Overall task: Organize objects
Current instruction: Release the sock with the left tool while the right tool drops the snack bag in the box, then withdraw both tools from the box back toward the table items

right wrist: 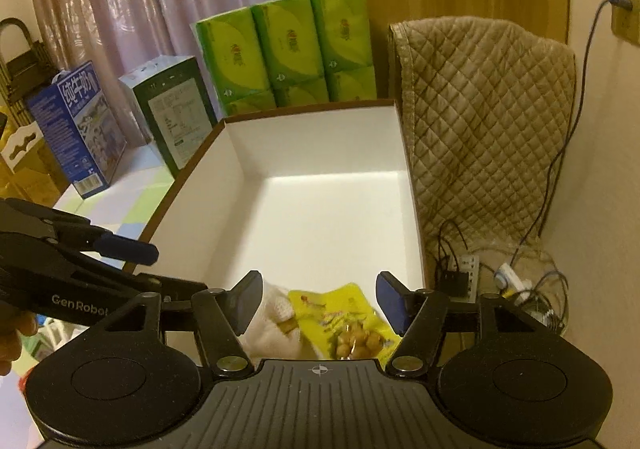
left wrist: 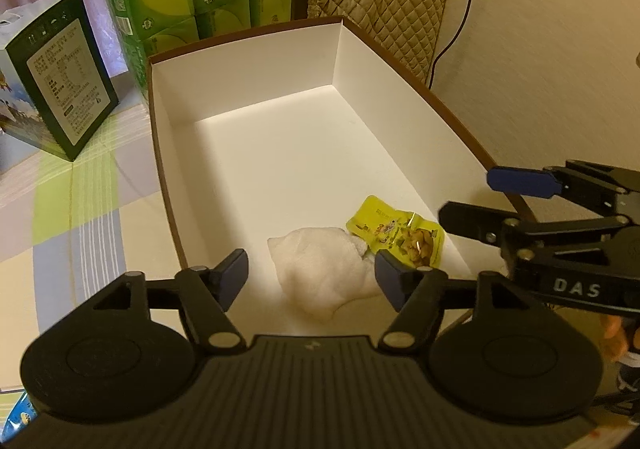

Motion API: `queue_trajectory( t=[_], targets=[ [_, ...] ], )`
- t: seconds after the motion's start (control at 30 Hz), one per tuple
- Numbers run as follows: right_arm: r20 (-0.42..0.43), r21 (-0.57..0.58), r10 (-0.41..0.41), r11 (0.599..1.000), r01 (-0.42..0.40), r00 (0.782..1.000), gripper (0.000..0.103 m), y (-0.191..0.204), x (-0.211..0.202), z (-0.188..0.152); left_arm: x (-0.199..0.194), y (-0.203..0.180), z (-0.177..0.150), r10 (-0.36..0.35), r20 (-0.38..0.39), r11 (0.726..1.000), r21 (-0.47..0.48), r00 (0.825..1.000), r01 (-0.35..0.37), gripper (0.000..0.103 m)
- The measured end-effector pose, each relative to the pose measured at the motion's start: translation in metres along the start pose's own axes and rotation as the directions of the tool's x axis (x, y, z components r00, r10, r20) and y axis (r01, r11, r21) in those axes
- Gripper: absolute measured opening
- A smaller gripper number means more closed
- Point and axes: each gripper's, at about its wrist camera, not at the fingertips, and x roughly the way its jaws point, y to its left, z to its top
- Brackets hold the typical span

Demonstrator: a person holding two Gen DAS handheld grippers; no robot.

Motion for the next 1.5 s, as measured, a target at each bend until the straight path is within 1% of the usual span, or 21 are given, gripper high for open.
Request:
queue_trajectory(
  t=[0.1, 0.13, 0.33, 0.43, 0.47, 0.5, 0.6, 0.77, 1.07, 1.27, 1.5],
  targets=[
    [-0.017, 0.02, 0.002, 1.0, -0.002, 1.0, 0.061, -0.001, -0.006, -0.001, -0.004, 0.001, -0.002, 0.003, 0.0, 1.0, -0.004, 1.0, -0.003, 0.07],
    [-0.019, 0.02, 0.0, 1.0, 0.0, 1.0, 0.062, -0.001, -0.008, -0.001, -0.005, 0.0, -0.003, 0.004, -0.001, 1.0, -0.006, 1.0, -0.004, 0.072],
    [-0.027, 0.021, -0.01, 1.0, 0.01, 1.0, 0.066, 0.0, -0.016, -0.003, -0.014, -0.002, -0.007, 0.012, 0.003, 1.0, -0.014, 1.0, -0.012, 0.075],
    [-0.022, 0.027, -0.01, 1.0, 0.01, 1.0, 0.069, 0.0, -0.021, -0.007, -0.019, -0.003, -0.01, 0.016, 0.005, 1.0, -0.019, 1.0, -0.016, 0.078],
    [-0.021, 0.031, -0.009, 0.999, 0.009, 1.0, 0.071, 0.001, -0.023, -0.008, -0.021, -0.004, -0.011, 0.018, 0.006, 1.0, -0.022, 1.0, -0.018, 0.082],
    [-0.018, 0.035, -0.012, 0.999, 0.013, 1.0, 0.073, 0.001, -0.025, -0.009, -0.024, -0.005, -0.012, 0.022, 0.008, 0.999, -0.024, 1.0, -0.021, 0.083],
    [-0.006, 0.039, -0.02, 0.999, 0.02, 1.0, 0.077, 0.003, -0.03, -0.011, -0.031, -0.007, -0.014, 0.03, 0.011, 0.999, -0.03, 0.999, -0.03, 0.084],
    [0.008, 0.064, -0.011, 0.998, 0.01, 1.0, 0.08, 0.006, -0.04, -0.015, -0.043, -0.008, -0.02, 0.047, 0.015, 0.998, -0.041, 0.999, -0.046, 0.088],
    [0.022, 0.086, -0.009, 0.996, 0.007, 1.0, 0.082, 0.017, -0.057, -0.023, -0.066, -0.007, -0.035, 0.063, 0.026, 0.996, -0.06, 0.998, -0.062, 0.089],
    [0.028, 0.11, -0.03, 0.994, 0.027, 0.999, 0.082, 0.032, -0.071, -0.033, -0.085, -0.004, -0.049, 0.045, 0.047, 0.998, -0.053, 0.998, -0.042, 0.089],
    [0.035, 0.145, -0.072, 0.987, 0.066, 0.997, 0.083, 0.06, -0.09, -0.049, -0.116, 0.009, -0.076, 0.016, 0.072, 0.999, -0.034, 0.997, -0.013, 0.09]
  ],
)
